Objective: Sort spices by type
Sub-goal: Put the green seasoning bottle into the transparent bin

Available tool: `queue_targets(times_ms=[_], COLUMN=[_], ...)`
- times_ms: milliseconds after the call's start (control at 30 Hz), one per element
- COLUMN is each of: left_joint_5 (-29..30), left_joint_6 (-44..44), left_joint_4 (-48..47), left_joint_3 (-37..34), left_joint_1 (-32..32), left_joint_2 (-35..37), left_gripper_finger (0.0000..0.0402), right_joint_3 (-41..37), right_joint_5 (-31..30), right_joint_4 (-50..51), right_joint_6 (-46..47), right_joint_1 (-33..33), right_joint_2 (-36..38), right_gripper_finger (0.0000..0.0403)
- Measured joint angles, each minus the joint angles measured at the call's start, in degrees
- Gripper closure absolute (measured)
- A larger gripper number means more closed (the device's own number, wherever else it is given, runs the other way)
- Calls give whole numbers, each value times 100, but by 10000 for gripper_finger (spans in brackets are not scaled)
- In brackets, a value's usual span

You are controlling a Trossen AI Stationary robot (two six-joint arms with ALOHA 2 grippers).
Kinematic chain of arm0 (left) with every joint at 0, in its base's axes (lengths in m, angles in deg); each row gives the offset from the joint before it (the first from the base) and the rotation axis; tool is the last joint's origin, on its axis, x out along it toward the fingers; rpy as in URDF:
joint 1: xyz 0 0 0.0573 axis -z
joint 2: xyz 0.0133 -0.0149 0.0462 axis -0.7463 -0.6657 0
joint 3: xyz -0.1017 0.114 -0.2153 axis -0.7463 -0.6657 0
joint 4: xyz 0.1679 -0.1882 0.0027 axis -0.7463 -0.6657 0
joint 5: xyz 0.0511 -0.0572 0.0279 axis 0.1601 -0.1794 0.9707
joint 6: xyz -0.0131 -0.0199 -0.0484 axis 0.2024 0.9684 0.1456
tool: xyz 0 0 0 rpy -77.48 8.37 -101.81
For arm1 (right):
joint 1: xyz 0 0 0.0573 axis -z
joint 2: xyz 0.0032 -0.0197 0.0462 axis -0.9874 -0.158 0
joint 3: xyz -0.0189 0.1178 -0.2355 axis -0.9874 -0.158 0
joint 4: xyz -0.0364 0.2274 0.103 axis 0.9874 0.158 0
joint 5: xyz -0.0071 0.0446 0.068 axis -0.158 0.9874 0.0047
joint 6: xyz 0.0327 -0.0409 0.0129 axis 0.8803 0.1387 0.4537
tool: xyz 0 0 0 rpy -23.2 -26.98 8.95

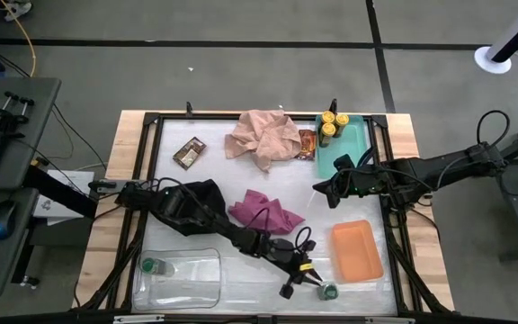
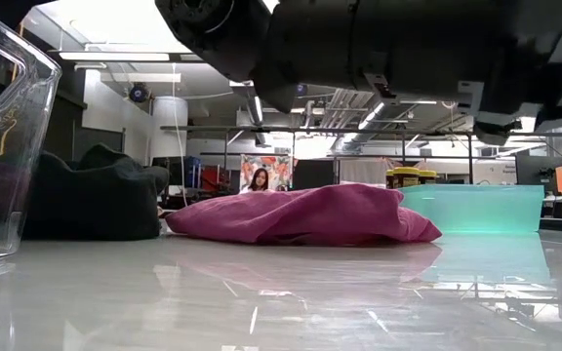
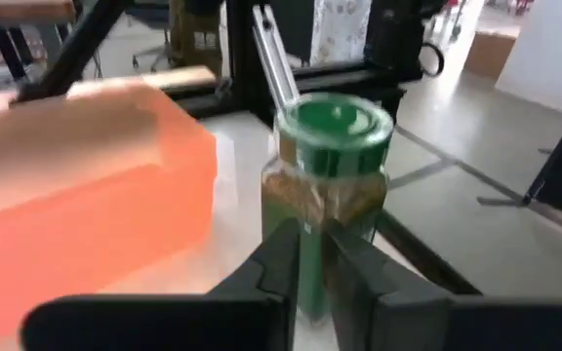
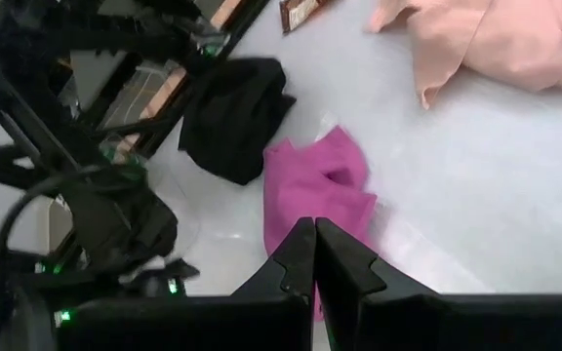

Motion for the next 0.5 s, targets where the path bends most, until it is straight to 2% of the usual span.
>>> queue_targets(times_ms=[67, 200, 300, 500], left_joint_5=[-7, 11, 28, 50], left_joint_6=[0, 42, -104, -39], left_joint_4=[-294, -1620, -2356, -2059], left_joint_3=[0, -9, -41, -485], left_joint_1=[-42, -224, -363, -577], left_joint_2=[37, 323, 490, 850], left_gripper_finger=[388, 399, 401, 401], right_joint_3=[0, 0, 0, 0], right_joint_5=[249, 1046, 1453, 1558], right_joint_4=[42, 19, 51, -208], right_joint_6=[16, 373, 1188, 3308], right_joint_1=[-85, -647, -1508, -3635], right_joint_2=[0, 0, -75, -770], right_gripper_finger=[402, 402, 402, 402])
